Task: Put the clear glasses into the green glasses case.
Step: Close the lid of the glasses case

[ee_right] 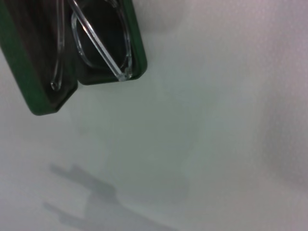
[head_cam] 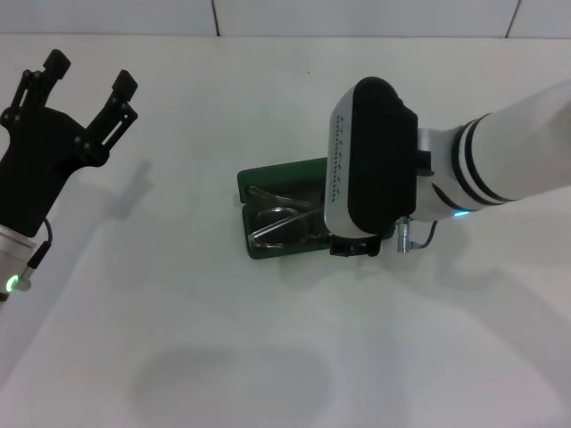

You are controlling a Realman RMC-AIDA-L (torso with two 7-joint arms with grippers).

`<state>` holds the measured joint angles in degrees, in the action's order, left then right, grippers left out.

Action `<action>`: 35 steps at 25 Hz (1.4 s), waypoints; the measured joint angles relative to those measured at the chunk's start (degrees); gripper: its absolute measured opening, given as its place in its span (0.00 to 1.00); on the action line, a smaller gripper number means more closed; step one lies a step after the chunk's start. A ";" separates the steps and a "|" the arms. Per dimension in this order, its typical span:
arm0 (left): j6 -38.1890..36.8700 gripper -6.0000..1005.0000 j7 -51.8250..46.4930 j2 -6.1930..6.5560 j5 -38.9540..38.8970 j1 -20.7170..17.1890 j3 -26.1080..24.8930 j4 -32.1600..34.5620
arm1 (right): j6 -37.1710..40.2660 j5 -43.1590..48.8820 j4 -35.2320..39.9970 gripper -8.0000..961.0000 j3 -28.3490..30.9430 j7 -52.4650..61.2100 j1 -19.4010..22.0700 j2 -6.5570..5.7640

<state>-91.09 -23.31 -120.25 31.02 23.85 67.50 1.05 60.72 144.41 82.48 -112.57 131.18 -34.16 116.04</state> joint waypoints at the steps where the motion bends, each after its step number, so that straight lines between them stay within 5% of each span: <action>1: 0.01 0.87 0.02 -0.03 0.00 0.00 0.00 0.00 | -0.13 -0.01 -0.47 0.56 -0.24 0.00 -0.27 0.05; 35: -0.50 0.87 -0.06 -0.25 0.10 -0.74 0.02 -0.44 | 0.14 -0.70 0.74 0.56 -3.18 0.13 0.47 0.15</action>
<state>-91.59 -23.37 -120.50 31.12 23.11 67.51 0.61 60.85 143.71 83.22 -115.75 131.30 -33.69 116.19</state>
